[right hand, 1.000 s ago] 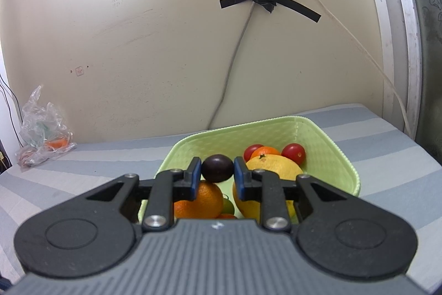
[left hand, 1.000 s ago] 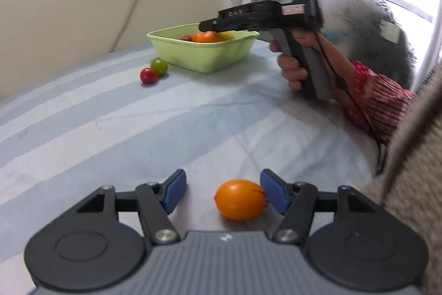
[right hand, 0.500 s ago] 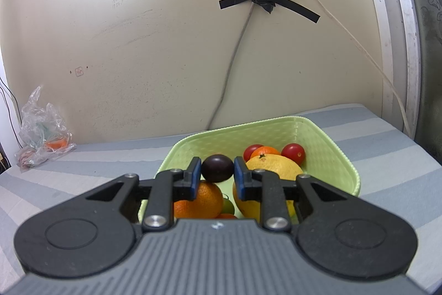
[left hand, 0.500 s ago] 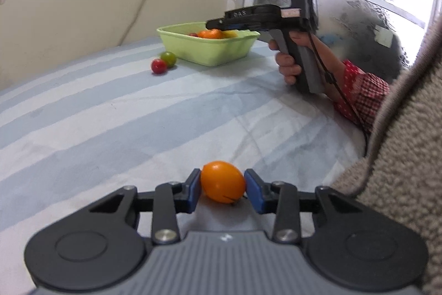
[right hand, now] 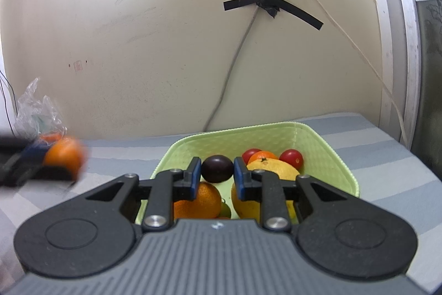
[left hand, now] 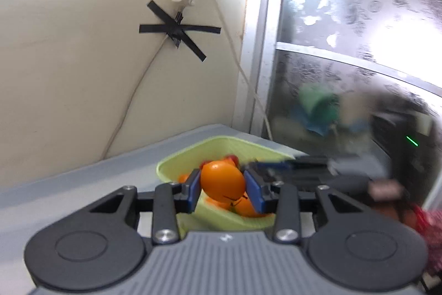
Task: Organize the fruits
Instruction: 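Lower the orange tomato into the basin and open the left gripper while the right gripper releases the dark tomato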
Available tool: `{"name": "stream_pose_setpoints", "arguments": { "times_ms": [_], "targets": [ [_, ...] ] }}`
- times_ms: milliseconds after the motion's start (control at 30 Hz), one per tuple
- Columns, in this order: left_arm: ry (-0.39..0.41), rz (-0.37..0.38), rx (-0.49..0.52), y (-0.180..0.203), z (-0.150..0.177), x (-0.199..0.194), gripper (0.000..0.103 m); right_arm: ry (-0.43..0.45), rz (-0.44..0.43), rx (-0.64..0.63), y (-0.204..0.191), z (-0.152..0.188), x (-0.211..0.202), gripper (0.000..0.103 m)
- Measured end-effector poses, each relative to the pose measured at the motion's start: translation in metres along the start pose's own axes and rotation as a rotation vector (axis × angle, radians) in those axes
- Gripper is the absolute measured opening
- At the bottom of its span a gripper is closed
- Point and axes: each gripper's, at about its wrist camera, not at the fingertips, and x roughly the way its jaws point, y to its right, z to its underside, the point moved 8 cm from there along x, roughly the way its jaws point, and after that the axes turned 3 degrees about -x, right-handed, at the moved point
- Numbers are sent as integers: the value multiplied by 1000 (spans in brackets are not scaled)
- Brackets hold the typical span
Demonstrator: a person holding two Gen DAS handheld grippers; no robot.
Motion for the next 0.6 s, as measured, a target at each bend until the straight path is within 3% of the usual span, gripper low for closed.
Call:
{"name": "stream_pose_setpoints", "arguments": {
  "times_ms": [100, 300, 600],
  "targets": [
    [-35, 3, -29, -10, -8, 37, 35, 2, 14, -43, -4, -1, 7, 31],
    [-74, 5, -51, -16, -3, 74, 33, 36, 58, -110, -5, -4, 3, 47],
    [-99, -8, -87, -17, -13, 89, 35, 100, 109, -98, 12, -11, -19, 47]
  ]
}}
